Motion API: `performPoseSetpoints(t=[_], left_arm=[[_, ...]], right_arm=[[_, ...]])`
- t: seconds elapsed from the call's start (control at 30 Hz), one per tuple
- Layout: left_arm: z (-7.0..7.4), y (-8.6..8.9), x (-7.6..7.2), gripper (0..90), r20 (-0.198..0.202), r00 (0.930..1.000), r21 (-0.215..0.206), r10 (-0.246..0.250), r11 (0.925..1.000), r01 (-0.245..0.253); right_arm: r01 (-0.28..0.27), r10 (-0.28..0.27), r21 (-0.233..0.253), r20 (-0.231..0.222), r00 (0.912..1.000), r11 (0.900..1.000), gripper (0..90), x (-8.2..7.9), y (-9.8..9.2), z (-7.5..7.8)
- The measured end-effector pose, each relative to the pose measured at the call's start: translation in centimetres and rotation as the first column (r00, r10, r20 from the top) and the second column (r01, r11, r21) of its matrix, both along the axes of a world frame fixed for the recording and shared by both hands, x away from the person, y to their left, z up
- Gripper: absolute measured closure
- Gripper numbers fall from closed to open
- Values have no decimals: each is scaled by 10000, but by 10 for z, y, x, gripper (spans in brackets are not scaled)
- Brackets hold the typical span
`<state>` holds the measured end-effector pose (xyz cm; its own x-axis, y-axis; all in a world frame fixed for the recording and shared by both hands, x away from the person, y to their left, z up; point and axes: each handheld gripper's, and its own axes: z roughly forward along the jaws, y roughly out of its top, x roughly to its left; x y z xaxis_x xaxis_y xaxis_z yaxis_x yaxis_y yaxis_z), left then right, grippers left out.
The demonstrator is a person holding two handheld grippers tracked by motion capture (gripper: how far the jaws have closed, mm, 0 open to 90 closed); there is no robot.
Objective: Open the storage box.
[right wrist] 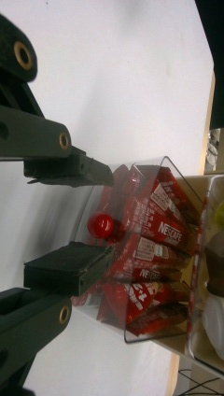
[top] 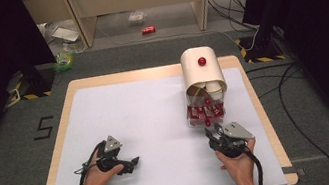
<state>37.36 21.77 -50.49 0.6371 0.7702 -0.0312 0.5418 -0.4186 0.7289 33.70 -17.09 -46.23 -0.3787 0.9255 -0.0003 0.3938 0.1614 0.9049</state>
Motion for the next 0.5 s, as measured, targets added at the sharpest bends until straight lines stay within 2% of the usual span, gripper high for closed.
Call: performPoseSetpoints(t=[0.1,0.2,0.27,0.5], left_arm=[[0,0,0,0,-4,10000,-4,3,10000,-3],[0,0,0,0,-7,10000,8,6,10000,-6],[0,0,0,0,-2,10000,-1,2,10000,-2],[0,0,0,0,2,10000,2,-5,10000,5]], right_arm=[[-240,240,-3,33,9997,9997,559,0,-4,5],[-447,445,255,79,9990,9987,558,1,-5,6],[-671,672,68,-116,9977,9977,550,3,-5,6],[-830,834,276,-153,9964,9962,516,9,-7,13]])
